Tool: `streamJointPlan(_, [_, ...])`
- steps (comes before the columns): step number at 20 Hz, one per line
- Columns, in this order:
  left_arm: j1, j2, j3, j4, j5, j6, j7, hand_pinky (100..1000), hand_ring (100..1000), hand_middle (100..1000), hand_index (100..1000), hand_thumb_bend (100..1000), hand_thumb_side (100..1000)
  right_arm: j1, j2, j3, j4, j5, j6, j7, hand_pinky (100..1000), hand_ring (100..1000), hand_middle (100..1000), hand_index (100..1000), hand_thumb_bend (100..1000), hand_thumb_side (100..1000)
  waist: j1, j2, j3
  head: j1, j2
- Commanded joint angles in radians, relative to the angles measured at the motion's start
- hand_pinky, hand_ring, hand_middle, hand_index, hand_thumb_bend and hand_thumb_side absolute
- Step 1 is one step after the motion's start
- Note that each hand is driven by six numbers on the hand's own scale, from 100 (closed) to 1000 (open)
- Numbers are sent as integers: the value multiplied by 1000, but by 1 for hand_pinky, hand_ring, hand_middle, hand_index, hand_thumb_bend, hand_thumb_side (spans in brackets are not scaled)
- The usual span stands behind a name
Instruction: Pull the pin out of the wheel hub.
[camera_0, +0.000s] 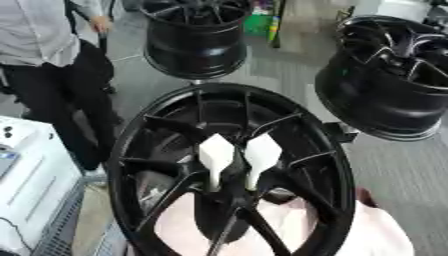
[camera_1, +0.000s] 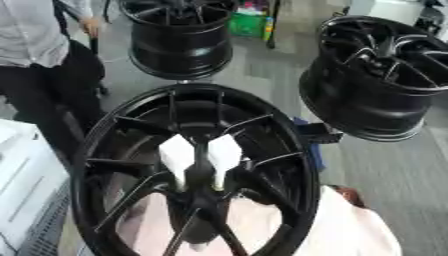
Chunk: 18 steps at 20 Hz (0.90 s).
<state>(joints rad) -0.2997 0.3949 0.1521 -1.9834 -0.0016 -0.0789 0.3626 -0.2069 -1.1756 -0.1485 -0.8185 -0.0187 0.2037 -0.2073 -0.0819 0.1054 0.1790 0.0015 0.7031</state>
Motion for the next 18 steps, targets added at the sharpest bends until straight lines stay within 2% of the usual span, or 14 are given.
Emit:
streamJointPlan(1, [-7, 24, 6, -17, -5, -3, 0, 811, 884, 625, 839, 190, 603, -7, -51, -22, -30, -11, -1, -21, 822, 801, 761, 850, 100, 306, 1, -12, -2, 3, 4])
streamJointPlan(3, [-7, 24, 6, -17, -6, -3, -1, 811, 884, 625, 839, 190, 603, -7, -41, -31, -62, -53, -12, -36, 801, 759, 717, 811, 100, 292, 1, -13, -2, 5, 3])
streamJointPlan(6, [-6, 25, 7, -17, -6, -2, 0, 811, 884, 625, 839, 188, 604, 6, -31, -39, -143, -117, -44, -28, 790, 739, 693, 787, 100, 374, 2, -12, -3, 9, 3])
streamJointPlan(9, [-7, 25, 5, -17, -5, -3, -2, 810, 883, 625, 839, 187, 604, 17, -22, -49, -243, -147, -60, -21, 783, 727, 680, 779, 100, 387, 2, -12, -5, 8, 4])
streamJointPlan(10, [-8, 25, 4, -17, -5, -3, -3, 810, 883, 625, 838, 187, 603, 20, -18, -53, -280, -151, -61, -22, 776, 715, 668, 775, 100, 421, 2, -11, -6, 9, 4])
streamJointPlan(11, [-9, 26, 4, -17, -4, -3, -3, 810, 883, 625, 838, 187, 603, 25, -14, -57, -317, -155, -61, -22, 776, 714, 668, 774, 100, 393, 2, -11, -7, 11, 5])
streamJointPlan(18, [-14, 28, 0, -17, -3, -9, -9, 810, 881, 625, 838, 188, 598, 79, 35, -84, -600, -173, -54, -46, 773, 688, 642, 759, 100, 371, 5, -10, -11, 16, 8])
